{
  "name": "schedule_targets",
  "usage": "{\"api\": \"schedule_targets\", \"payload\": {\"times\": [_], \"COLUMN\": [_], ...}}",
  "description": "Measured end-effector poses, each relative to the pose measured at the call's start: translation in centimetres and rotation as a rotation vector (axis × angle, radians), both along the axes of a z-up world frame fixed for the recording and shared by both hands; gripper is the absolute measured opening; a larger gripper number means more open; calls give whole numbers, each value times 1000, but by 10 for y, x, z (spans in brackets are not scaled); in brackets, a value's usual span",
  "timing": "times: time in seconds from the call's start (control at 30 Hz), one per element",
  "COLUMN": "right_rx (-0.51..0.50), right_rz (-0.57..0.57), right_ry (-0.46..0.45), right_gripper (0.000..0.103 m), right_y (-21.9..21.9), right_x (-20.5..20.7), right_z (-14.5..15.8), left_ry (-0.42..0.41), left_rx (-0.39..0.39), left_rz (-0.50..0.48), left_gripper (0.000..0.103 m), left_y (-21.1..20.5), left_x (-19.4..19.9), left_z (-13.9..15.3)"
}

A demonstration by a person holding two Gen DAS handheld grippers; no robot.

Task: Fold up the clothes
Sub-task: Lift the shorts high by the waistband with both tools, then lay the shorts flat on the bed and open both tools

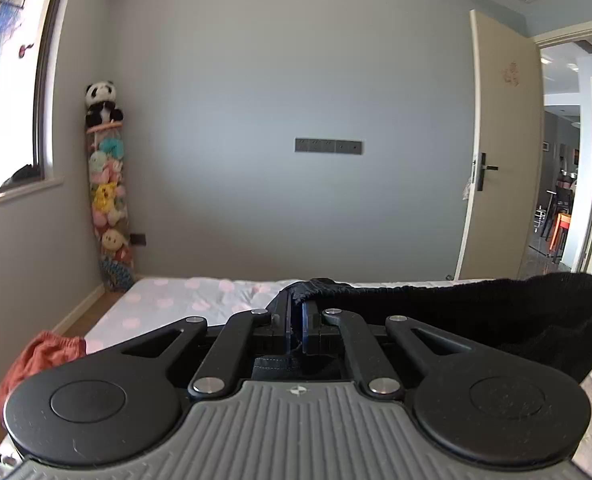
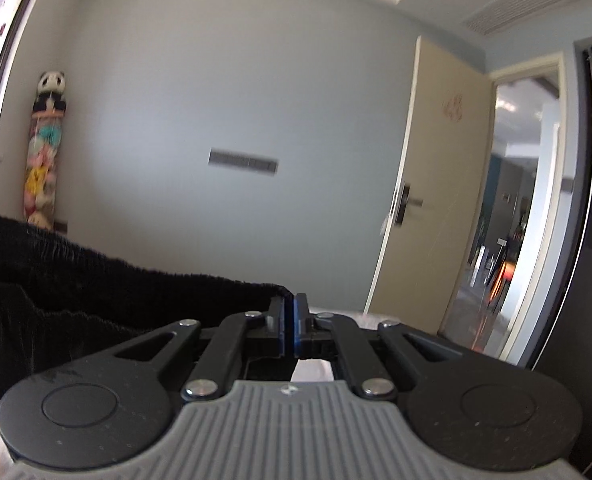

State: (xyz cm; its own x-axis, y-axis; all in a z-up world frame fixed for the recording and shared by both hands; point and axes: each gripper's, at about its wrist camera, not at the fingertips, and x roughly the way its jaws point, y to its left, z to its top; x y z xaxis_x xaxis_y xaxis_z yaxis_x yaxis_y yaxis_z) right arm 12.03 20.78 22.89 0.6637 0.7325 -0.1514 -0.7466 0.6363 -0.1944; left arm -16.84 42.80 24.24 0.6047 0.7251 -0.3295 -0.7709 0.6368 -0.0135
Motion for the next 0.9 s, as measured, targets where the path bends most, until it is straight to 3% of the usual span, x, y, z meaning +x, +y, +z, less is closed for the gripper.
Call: {"api": "schedule_targets", "payload": {"times": [0.1, 0.2, 0.53, 0.6, 0.73, 0.9], "right_rx": [-72, -169, -398, -440, -523, -533], "right_rz": [21, 39, 27, 23, 15, 2], "right_ry": [31, 73, 359, 419, 541, 612], "right_gripper": [5, 4, 4, 4, 4, 5], "right_y": [-4, -7, -21, -24, -30, -31], "right_x": [2, 2, -7, -9, -13, -8], "right_z": [-17, -54, -236, -273, -346, -371], "left_ry": [52, 139, 286, 306, 316, 316], "left_rx": [-46, -132, -550, -628, -672, -658], "left_rz": [-21, -28, 15, 32, 42, 58], "left_gripper": [3, 3, 3, 3, 3, 3], "left_y": [1, 8, 9, 5, -6, -12], "left_x": [4, 9, -34, -46, -61, -68], "left_z": [-20, -72, -312, -349, -388, -400]}}
